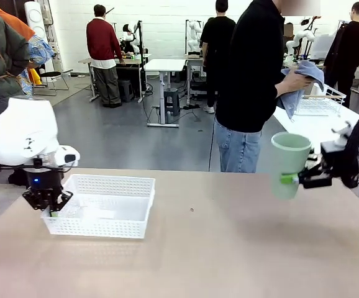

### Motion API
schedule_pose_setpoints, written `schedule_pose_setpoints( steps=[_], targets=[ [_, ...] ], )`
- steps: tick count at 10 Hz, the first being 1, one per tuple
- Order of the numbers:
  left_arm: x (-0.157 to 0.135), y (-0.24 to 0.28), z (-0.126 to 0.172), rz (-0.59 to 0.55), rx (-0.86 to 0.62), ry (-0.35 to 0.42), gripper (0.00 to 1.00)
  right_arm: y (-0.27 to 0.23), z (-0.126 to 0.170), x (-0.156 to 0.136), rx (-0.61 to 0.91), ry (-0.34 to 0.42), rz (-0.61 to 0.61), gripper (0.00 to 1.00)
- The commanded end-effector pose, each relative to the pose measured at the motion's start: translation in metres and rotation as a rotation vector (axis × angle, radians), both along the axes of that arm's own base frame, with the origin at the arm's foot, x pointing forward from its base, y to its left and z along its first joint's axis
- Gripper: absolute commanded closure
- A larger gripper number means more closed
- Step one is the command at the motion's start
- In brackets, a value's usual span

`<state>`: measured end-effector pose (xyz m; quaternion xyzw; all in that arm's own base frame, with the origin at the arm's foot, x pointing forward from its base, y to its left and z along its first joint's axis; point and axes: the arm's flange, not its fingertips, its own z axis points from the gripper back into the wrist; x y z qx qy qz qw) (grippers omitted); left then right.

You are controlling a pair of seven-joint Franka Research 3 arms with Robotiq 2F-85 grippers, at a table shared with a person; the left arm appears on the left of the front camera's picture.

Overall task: Clean and organize the cups into the basket.
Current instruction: Pick up the Organizing basket and move it to the center of the table, then pick up the Reusable plastic cup from the right side of the table and place it inside the Organizing basket.

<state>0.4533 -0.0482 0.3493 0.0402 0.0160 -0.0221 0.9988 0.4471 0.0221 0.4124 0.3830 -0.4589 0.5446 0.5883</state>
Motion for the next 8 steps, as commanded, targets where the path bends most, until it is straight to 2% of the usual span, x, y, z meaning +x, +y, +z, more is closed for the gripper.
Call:
schedule_pose_setpoints(
  steps=[1,3,4,5,8],
  targets=[
    [0.004,-0.032,-0.002,-0.024,0.063,-0.014,1.00,0.000,0.032,-0.011,-0.008,0.007,-0.043,0.66],
    [-0.001,-0.075,-0.011,-0.026,0.092,-0.027,1.00,0.003,0.073,-0.013,-0.004,-0.015,-0.078,0.66],
    [-0.006,-0.093,-0.014,-0.021,0.099,-0.041,1.00,0.002,0.084,-0.016,-0.003,0.005,-0.113,0.66],
    [-0.011,-0.108,-0.016,-0.014,0.104,-0.051,1.00,-0.002,0.064,-0.012,0.002,-0.028,-0.046,0.66],
    [-0.023,-0.147,-0.021,-0.027,0.124,-0.065,1.00,-0.002,0.064,-0.012,0.002,-0.028,-0.046,0.66]
  ],
)
